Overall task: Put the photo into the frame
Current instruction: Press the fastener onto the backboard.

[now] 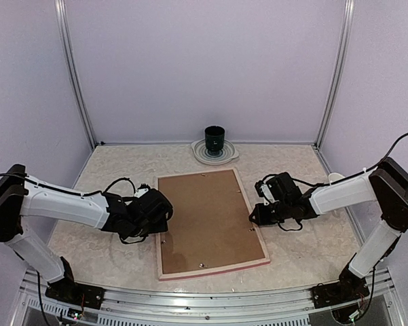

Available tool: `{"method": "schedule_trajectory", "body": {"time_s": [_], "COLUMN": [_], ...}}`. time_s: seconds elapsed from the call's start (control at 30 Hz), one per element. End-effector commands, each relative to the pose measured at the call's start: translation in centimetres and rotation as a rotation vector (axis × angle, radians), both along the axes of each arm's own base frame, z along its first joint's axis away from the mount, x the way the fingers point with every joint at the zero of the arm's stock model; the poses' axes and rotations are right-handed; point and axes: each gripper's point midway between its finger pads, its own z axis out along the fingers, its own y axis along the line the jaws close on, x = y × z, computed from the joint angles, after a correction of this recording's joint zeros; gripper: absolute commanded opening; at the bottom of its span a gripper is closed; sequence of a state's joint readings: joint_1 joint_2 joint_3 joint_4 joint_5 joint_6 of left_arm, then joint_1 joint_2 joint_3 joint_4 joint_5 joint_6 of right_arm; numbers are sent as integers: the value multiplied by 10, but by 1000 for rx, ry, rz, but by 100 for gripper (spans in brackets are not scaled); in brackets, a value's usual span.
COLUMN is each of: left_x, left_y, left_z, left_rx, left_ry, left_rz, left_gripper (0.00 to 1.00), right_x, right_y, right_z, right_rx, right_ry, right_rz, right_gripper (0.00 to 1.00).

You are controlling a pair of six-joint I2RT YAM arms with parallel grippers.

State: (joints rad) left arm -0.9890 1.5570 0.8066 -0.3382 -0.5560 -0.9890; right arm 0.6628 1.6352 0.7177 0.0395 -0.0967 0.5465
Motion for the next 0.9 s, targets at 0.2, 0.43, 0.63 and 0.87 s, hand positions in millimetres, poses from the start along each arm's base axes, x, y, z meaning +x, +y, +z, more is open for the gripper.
{"method": "schedule_trajectory", "body": {"time_s": [0.2, 0.43, 0.63, 0.87], "left_x": [0, 15, 31, 38], "left_y": [0, 18, 45, 49], "left_z": [9, 19, 29, 22], "left_rx": [-11, -43, -121, -196], "left_ry": [-4, -10, -22, -8], "left_rz": [-50, -28, 21, 18], "left_gripper": [79, 97, 99, 99], "right_x": [-22, -17, -13, -14], "right_y": [-1, -9, -9, -2], "right_z": [16, 40, 54, 56], "right_rx": [-54, -96, -85, -39], "right_ry": [30, -24, -52, -41], "right_rz": [93, 83, 72, 89], "right_gripper": [33, 54, 67, 79]}}
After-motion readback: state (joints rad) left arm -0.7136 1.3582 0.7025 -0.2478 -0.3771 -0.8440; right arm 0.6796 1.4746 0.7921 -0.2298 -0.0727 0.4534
